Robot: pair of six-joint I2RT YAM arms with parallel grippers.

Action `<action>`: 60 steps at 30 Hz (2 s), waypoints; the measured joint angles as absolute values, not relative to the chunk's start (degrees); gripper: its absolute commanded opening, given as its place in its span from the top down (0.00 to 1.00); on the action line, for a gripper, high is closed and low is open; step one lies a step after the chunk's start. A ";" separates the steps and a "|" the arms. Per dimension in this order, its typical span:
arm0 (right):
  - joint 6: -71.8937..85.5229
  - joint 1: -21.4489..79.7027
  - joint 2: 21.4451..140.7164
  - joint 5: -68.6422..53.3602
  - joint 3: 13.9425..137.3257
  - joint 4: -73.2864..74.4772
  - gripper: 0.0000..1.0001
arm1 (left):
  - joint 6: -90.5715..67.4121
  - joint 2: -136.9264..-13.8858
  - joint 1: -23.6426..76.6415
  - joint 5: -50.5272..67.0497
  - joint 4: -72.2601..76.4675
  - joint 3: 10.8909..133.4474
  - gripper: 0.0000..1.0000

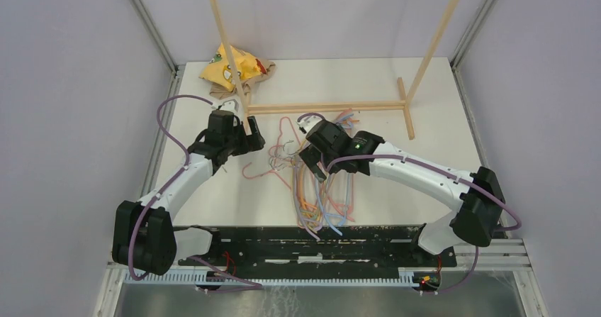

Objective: Organize the hangers

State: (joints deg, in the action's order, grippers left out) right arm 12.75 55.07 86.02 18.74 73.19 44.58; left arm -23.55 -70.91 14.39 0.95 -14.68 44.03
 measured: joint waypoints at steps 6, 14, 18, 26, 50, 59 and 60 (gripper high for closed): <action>12.69 55.29 84.64 18.04 72.97 44.07 0.00 | -23.53 -70.91 14.39 0.01 -15.38 44.45 0.01; 13.23 57.43 87.53 12.08 74.52 42.65 0.16 | -23.24 -70.91 14.39 0.03 -16.80 44.47 0.01; 14.57 60.07 92.58 10.68 76.01 41.39 0.29 | -22.52 -70.76 14.39 0.03 -17.30 44.31 0.01; 22.94 61.25 100.88 10.61 81.03 41.36 0.33 | -21.96 -70.46 14.39 1.26 -17.43 43.83 0.01; 41.56 64.88 108.86 15.22 83.20 42.96 0.66 | -21.87 -66.72 14.39 4.82 -15.68 39.86 0.01; 42.52 64.88 108.88 15.27 80.51 39.57 0.66 | -21.89 -65.73 14.39 5.04 -15.94 37.63 0.01; 42.63 64.90 108.88 15.25 80.07 39.22 0.66 | -21.89 -65.47 14.39 5.04 -15.94 37.39 0.01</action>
State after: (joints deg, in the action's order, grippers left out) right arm 42.63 64.90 108.88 15.25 80.07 39.22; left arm -21.89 -65.47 14.39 5.04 -15.94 37.39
